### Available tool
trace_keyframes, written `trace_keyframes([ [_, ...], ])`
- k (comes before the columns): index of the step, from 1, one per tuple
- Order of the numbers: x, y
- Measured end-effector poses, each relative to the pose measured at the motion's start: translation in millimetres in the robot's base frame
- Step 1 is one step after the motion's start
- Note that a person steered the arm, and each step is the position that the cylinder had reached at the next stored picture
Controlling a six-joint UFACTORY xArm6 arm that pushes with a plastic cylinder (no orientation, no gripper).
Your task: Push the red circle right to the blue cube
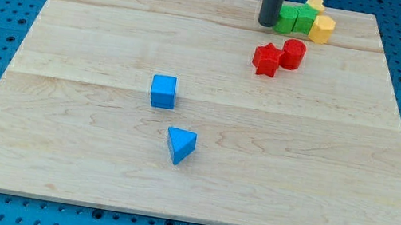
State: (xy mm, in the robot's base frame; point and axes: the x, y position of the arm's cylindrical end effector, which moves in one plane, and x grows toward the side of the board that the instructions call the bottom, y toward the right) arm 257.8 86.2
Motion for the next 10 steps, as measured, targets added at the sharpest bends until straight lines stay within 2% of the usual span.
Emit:
trace_keyframes([
  [1, 20.0, 5.5],
  [4, 20.3, 6.2],
  [7, 60.4, 59.7],
  [9, 92.5, 49.4],
  [10, 91.1, 0.3],
])
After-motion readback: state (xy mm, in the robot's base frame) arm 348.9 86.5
